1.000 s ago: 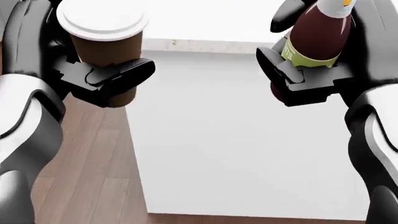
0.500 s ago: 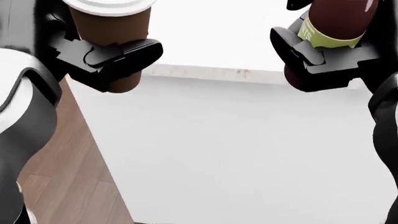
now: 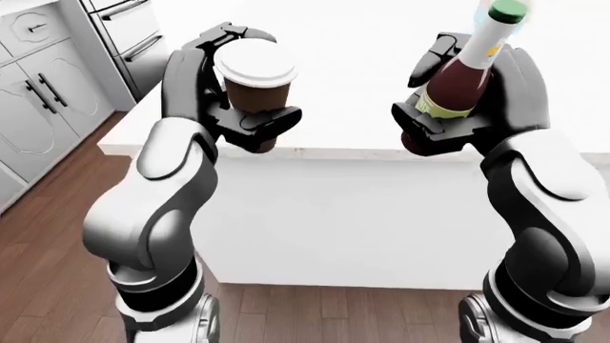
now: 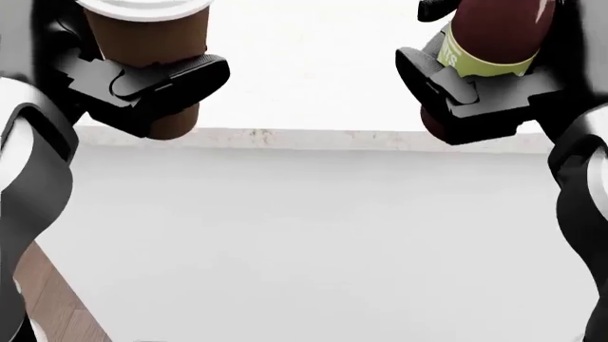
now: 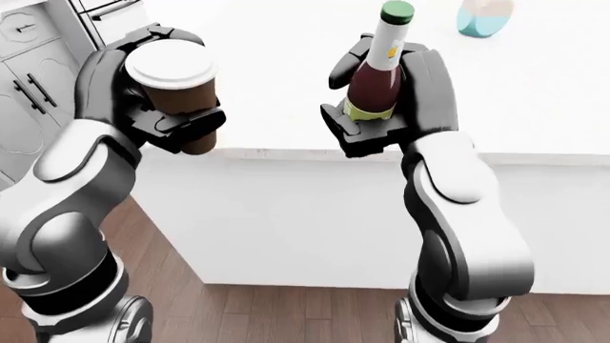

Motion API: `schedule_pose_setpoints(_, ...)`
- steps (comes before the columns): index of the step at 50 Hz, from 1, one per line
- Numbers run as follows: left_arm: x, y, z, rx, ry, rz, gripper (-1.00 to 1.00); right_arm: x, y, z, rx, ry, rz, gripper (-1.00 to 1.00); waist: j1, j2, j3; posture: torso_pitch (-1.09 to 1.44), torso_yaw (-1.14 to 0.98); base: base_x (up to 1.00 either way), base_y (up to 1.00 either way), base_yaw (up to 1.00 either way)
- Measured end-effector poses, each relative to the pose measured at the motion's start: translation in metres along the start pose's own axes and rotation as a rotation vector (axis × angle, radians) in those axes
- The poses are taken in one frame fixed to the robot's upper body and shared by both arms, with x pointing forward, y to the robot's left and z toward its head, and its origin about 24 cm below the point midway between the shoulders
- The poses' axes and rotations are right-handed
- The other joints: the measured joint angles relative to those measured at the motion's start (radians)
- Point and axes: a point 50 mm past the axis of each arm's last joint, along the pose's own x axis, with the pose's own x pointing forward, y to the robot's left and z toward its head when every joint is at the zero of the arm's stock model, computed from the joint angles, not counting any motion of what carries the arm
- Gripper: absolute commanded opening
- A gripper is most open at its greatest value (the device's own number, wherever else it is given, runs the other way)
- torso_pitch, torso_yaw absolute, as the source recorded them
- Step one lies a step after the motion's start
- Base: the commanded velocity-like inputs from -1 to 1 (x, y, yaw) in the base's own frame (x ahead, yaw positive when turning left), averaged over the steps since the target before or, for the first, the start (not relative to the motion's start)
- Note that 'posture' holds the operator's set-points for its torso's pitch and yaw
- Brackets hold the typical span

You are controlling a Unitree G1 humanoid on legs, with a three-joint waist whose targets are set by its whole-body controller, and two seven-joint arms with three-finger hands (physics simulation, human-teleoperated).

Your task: Move the drinks to the dining counter.

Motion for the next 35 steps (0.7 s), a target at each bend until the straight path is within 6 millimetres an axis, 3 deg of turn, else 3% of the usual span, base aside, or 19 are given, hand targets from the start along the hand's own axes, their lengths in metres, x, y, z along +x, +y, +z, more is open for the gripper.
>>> schedule_pose_setpoints(2,0.001,0.002,-0.003,0.003,0.018,0.011,-1.0,0.002,0.002,-0.001,-0.008,0.011,0.009,-1.0,0.005,-0.025,0.008,0.0,0.0,0.71,0.0,0.0)
schedule_pose_setpoints(5,0.0,0.001,-0.002,0.006,0.012,0.011,-1.0,0.0,0.0,0.002,-0.005,-0.01,-0.001,-1.0,0.019,-0.044,0.025,0.0,0.0,0.88,0.0,0.0)
schedule_pose_setpoints(10,-0.001,-0.005,0.006,0.0,-0.037,-0.018,-1.0,-0.002,-0.007,0.008,-0.007,-0.052,-0.04,-1.0,0.035,-0.085,0.001,0.0,0.0,0.87,0.0,0.0)
schedule_pose_setpoints(11,-0.002,-0.008,0.004,-0.004,-0.034,-0.033,-1.0,-0.002,-0.009,0.006,-0.006,-0.046,-0.053,-1.0,0.027,-0.07,0.008,0.0,0.0,0.0,0.0,0.0)
schedule_pose_setpoints(14,-0.002,-0.013,0.004,-0.002,-0.033,-0.064,-1.0,-0.002,-0.013,0.006,-0.003,-0.045,-0.081,-1.0,0.018,-0.069,-0.008,0.0,0.0,0.0,0.0,0.0)
schedule_pose_setpoints(18,-0.002,-0.01,-0.005,0.0,0.013,-0.051,-1.0,0.001,-0.011,-0.002,0.004,-0.005,-0.073,-1.0,0.018,-0.01,0.006,0.0,0.0,0.0,0.0,0.0)
schedule_pose_setpoints(20,-0.002,-0.005,-0.01,0.002,0.04,-0.029,-1.0,0.001,-0.006,-0.009,0.008,0.035,-0.044,-1.0,0.024,-0.027,0.018,0.0,0.0,0.0,0.0,0.0)
schedule_pose_setpoints(21,-0.002,-0.003,-0.013,0.003,0.056,-0.016,-1.0,0.003,-0.003,-0.012,0.008,0.054,-0.026,-1.0,0.028,-0.023,0.024,0.0,0.0,0.0,0.0,0.0)
schedule_pose_setpoints(23,0.0,0.002,-0.013,0.008,0.065,0.01,-1.0,0.004,0.002,-0.011,0.009,0.061,0.007,-1.0,0.039,0.012,0.039,0.0,0.0,0.0,0.0,0.0)
schedule_pose_setpoints(24,0.0,0.002,-0.01,0.009,0.052,0.015,-1.0,0.004,0.003,-0.009,0.007,0.046,0.012,-1.0,0.036,0.018,0.038,0.0,0.0,0.0,0.0,0.0)
schedule_pose_setpoints(28,-0.004,-0.003,0.004,0.004,-0.031,-0.011,-1.0,0.0,-0.003,0.003,0.002,-0.033,-0.017,-1.0,0.021,-0.015,0.034,0.0,0.0,0.0,0.0,0.0)
schedule_pose_setpoints(30,-0.004,-0.006,0.007,0.0,-0.049,-0.029,-1.0,-0.002,-0.006,0.006,-0.002,-0.055,-0.037,-1.0,0.005,-0.061,0.023,0.0,0.0,0.0,0.0,0.0)
schedule_pose_setpoints(32,-0.006,-0.009,0.001,-0.006,-0.031,-0.044,-1.0,-0.002,-0.008,0.004,-0.004,-0.046,-0.051,-1.0,-0.013,-0.04,0.027,0.0,0.0,0.0,0.0,0.0)
schedule_pose_setpoints(35,-0.002,-0.01,-0.009,0.004,0.034,-0.054,-1.0,0.001,-0.008,-0.004,-0.005,0.005,-0.055,-1.0,-0.019,-0.029,0.019,0.0,0.0,0.0,0.0,0.0)
